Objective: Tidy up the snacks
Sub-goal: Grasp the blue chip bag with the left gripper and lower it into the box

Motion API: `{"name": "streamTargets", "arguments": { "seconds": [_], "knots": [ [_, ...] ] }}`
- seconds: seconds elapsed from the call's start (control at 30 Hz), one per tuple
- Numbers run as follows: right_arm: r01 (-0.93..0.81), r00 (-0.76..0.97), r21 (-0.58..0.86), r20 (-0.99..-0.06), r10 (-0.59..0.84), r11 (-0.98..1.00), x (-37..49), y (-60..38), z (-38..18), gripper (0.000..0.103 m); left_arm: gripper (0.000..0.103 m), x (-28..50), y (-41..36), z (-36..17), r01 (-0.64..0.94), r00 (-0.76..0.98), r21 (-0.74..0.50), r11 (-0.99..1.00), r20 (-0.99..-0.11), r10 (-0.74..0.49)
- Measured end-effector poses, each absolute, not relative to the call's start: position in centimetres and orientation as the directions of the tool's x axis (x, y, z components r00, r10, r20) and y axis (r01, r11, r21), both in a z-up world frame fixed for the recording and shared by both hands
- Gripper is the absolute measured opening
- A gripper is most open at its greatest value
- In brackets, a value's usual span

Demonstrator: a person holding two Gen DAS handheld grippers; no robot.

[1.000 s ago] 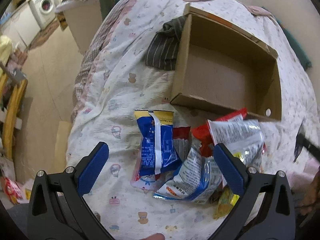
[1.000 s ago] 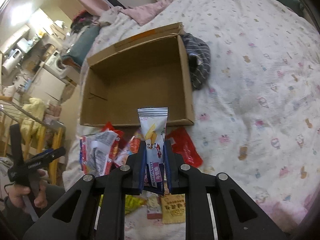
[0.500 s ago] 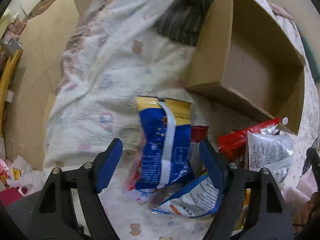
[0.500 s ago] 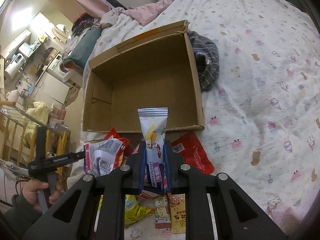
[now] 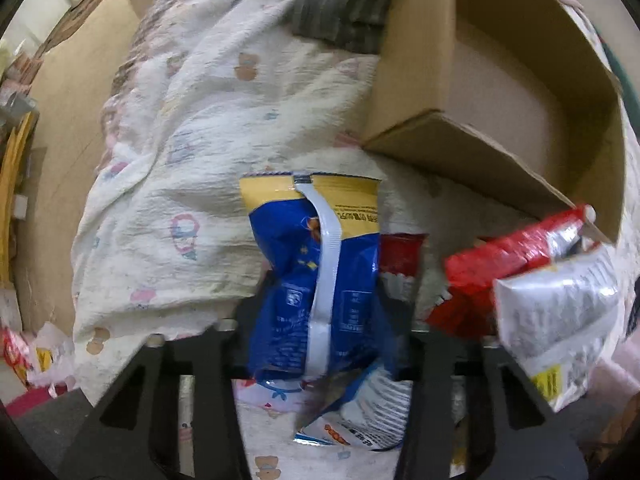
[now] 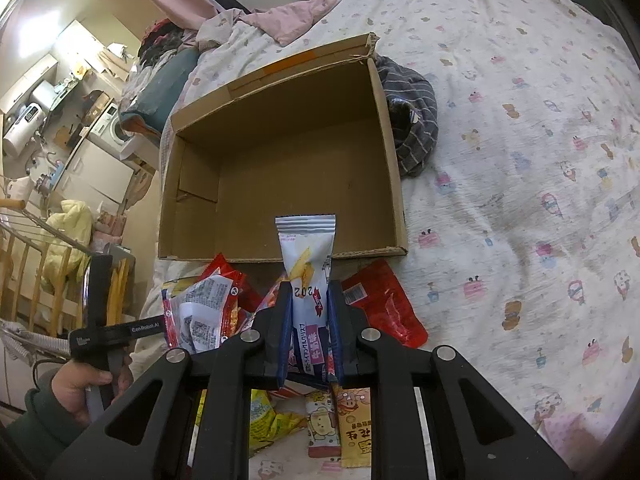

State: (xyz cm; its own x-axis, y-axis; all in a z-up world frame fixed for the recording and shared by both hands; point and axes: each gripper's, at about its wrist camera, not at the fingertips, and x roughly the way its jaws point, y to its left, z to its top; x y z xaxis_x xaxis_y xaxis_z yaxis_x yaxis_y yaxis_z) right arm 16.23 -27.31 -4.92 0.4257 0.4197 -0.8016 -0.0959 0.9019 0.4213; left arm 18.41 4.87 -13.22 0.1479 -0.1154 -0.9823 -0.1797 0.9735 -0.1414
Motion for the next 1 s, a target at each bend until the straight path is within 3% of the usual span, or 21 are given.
{"name": "streamTargets", "arguments": {
  "seconds": [0.2,0.63,1.0],
  "knots": [
    [-0.115,0.453,0.404,-0.792,0.410,0.907,15.0,-27.4,-4.2,0.018,0.029,17.1,4.9,-10.9,-0.160,0.218,-0.158,0.974,-0.968,-0.122],
    [-0.127,0.500,0.452,-0.740,0.451,0.883,15.8,-28.0,-1.3,0.017,0.029,17.4,4.6,1.1,-0.074,0.451,-0.258,0.963,-0.870,-0.199],
    [-0.101,0.495,0.425,-0.763,0.416,0.899,21.9,-26.7,-2.1,0.017,0.029,23.1,0.2,1.0,0.022,0.463,-0.240,0.971,-0.858,-0.223]
  ]
}}
